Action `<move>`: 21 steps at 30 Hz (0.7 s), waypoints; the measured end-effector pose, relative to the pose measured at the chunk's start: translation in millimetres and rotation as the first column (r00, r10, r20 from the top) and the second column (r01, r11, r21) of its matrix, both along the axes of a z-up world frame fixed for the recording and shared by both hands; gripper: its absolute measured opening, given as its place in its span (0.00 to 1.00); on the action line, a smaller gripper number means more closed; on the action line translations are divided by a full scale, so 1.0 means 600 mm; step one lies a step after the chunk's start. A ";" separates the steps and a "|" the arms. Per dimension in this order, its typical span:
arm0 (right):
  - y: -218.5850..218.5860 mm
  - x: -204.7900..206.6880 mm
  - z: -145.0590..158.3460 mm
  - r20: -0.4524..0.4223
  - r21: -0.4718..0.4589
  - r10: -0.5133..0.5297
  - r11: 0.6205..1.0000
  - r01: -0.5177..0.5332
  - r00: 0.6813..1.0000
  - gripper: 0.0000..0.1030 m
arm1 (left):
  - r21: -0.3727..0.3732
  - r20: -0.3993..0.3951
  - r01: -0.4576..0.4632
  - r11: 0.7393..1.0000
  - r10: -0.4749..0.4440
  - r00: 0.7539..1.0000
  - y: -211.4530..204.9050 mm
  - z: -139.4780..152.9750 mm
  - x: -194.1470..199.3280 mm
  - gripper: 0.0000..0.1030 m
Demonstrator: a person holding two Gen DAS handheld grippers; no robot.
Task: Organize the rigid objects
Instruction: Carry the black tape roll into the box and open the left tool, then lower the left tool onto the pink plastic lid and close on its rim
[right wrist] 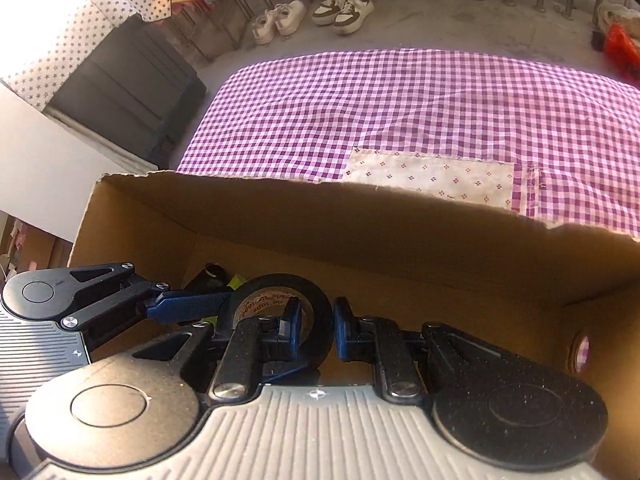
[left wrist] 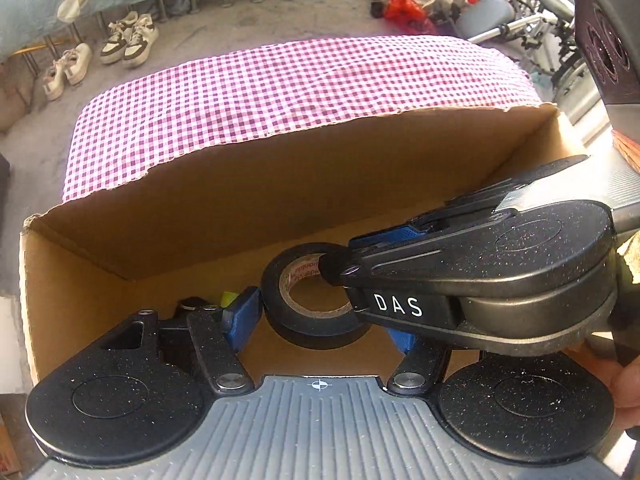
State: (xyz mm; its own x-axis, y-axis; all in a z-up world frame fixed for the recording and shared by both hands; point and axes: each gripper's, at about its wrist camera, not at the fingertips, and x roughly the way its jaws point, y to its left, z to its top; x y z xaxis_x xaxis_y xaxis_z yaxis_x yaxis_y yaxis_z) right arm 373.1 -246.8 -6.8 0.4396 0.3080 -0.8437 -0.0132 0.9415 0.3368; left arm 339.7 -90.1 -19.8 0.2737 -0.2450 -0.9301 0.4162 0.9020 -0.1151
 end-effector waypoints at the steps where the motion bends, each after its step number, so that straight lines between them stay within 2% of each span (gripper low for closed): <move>1: 0.000 0.004 -0.003 0.000 0.004 0.000 1.000 0.000 1.000 0.19 | 0.007 -0.005 -0.005 1.000 0.005 1.000 -0.003 -0.003 0.007 0.64; 5: -0.004 0.007 -0.008 0.010 0.036 -0.002 0.999 0.002 1.000 0.21 | 0.044 0.027 -0.006 0.999 0.005 1.000 -0.006 -0.003 0.004 0.70; 9: -0.016 -0.003 0.015 0.057 0.080 -0.025 0.997 0.020 0.998 0.21 | -0.004 0.051 -0.013 1.000 0.013 0.999 -0.001 0.021 -0.015 0.76; 13: -0.034 -0.042 0.069 0.119 0.131 -0.057 0.991 0.041 0.991 0.21 | -0.042 0.092 -0.013 0.999 0.016 0.996 0.005 0.065 -0.041 0.78; 17: -0.056 -0.125 0.141 0.218 0.203 -0.080 0.979 0.035 0.973 0.21 | -0.097 0.156 -0.005 0.995 0.020 0.988 0.020 0.124 -0.084 0.80; 21: -0.074 -0.246 0.203 0.344 0.244 -0.101 0.970 0.015 0.934 0.21 | -0.172 0.243 0.032 0.985 0.011 0.970 0.049 0.190 -0.154 0.82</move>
